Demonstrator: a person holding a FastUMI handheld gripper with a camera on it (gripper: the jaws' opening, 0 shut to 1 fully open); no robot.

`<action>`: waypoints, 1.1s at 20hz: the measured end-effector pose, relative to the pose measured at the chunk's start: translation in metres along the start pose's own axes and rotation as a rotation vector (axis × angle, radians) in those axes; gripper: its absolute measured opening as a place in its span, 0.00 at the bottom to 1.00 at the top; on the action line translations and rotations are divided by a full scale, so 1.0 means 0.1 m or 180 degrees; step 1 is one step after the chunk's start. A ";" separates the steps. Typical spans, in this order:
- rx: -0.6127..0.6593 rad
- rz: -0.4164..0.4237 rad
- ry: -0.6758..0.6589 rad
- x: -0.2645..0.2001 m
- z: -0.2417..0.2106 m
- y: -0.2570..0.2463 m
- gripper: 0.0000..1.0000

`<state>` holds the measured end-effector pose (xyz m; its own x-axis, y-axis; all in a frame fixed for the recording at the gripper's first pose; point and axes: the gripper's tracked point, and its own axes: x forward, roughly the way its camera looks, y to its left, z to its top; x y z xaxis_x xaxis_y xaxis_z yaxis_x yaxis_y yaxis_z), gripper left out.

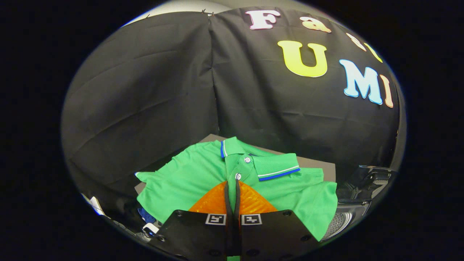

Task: Put the clothes into the washing machine and then close the washing machine lid.

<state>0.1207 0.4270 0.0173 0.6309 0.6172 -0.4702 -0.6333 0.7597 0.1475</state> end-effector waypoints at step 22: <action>0.0281 -0.0396 -0.0176 -0.99 -0.15 -1.63 0.02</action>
<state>0.1548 0.2389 0.0262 0.7272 0.5257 -0.4413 -0.5085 0.8445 0.1681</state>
